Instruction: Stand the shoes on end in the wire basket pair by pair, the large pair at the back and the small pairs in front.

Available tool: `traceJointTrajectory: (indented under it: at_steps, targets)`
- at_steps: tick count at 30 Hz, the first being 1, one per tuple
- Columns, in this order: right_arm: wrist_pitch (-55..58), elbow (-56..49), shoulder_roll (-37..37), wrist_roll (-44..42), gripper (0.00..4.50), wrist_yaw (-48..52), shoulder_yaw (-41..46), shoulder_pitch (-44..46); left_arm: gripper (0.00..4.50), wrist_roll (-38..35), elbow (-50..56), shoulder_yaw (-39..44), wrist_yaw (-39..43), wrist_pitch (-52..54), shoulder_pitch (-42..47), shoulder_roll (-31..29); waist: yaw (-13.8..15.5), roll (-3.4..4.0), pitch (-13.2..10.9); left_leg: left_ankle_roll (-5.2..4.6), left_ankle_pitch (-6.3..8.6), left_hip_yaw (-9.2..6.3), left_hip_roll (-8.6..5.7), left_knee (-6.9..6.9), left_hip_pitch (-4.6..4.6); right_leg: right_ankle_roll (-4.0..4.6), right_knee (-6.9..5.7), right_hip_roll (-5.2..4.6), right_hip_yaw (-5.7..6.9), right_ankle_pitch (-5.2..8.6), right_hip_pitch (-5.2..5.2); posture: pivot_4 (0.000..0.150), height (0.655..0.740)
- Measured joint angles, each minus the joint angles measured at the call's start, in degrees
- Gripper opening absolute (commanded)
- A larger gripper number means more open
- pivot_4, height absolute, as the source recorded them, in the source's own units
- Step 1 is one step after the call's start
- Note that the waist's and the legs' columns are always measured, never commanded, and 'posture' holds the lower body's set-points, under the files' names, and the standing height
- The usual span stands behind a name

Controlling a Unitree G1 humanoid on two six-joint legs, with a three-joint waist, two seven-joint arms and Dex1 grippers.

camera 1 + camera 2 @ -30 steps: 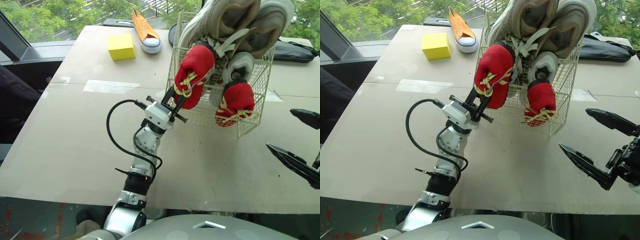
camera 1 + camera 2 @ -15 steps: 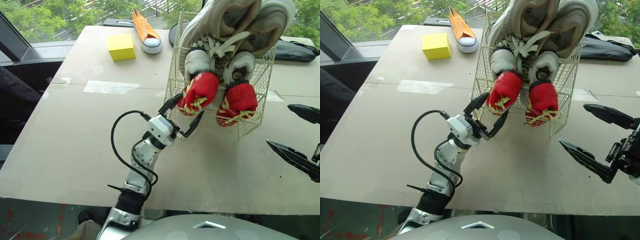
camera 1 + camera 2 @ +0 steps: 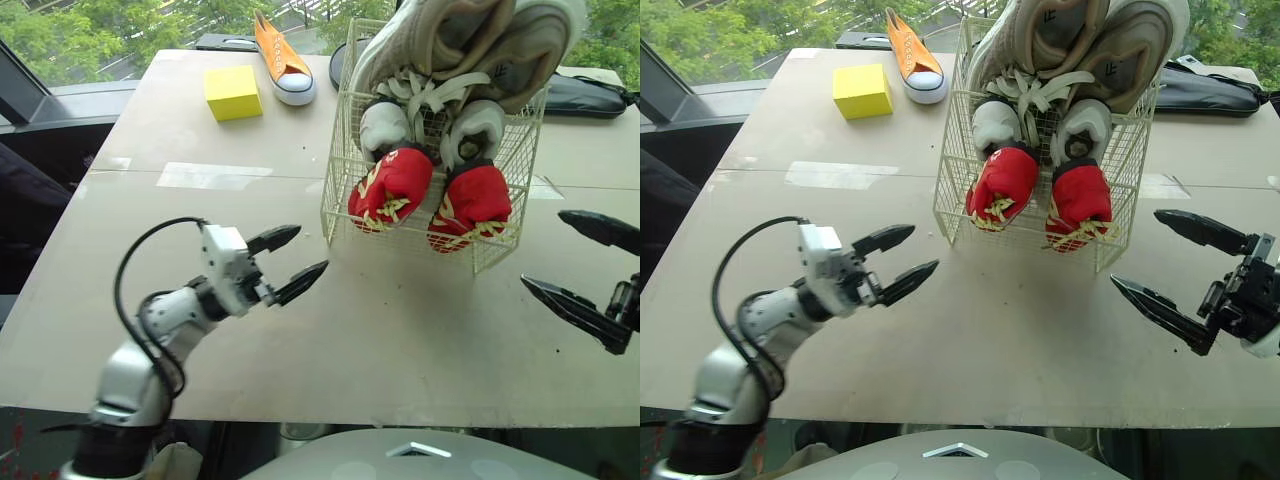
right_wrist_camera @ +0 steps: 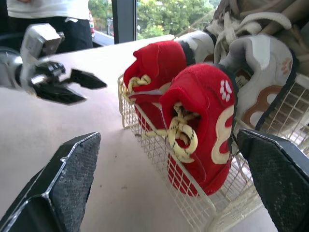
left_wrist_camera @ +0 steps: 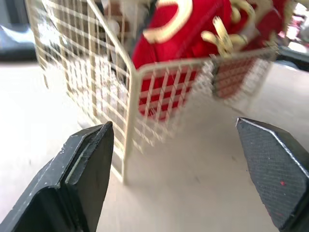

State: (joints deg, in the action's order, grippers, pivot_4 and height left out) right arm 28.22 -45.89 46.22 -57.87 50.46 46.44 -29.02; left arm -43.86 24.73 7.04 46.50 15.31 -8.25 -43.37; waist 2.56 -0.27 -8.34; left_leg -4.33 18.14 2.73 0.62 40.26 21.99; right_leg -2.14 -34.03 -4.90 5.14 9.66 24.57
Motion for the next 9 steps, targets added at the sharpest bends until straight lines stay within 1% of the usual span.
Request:
traceJointTrajectory:
  at_steps: [3, 6, 7, 9]
  targets:
    - [-1.43, 2.03, -1.78, 3.74, 4.5, 4.33, 2.49, -5.43, 4.39, -4.94, 0.26, 7.17, 4.11, 6.38, -2.8, -6.55, -0.22, 0.11, -0.07, 0.01, 0.02, 0.09, -0.02, -0.07, -0.04, -0.07, 0.08, 0.01, -0.05, 0.04, 0.0, 0.15, 0.74]
    - [-3.55, 4.83, -3.05, 7.1, 4.5, 8.37, 4.54, -8.89, 4.39, -6.35, 0.14, 11.98, 8.16, 9.68, -6.11, -9.67, -0.32, 0.15, -0.15, 0.1, 0.07, 0.11, -0.01, -0.11, -0.07, -0.09, 0.09, 0.0, -0.07, 0.05, 0.02, 0.15, 0.74]
    - [-4.7, 6.49, -3.57, 8.67, 4.5, 9.9, 4.76, -9.72, 4.39, -6.28, 0.11, 13.92, 9.95, 10.36, -8.01, -10.53, -0.46, 0.14, -0.19, 0.3, 0.18, 0.12, 0.0, -0.12, -0.1, -0.09, 0.09, 0.0, -0.12, 0.05, 0.02, 0.15, 0.74]
    - [-6.3, 8.61, -4.1, 10.78, 4.5, 11.61, 4.93, -10.68, 4.39, -5.88, 0.1, 15.78, 12.73, 11.0, -10.8, -11.55, -0.55, 0.2, -0.25, 0.33, 0.2, 0.13, 0.01, -0.13, -0.12, -0.08, 0.09, 0.0, -0.16, 0.05, 0.03, 0.15, 0.74]
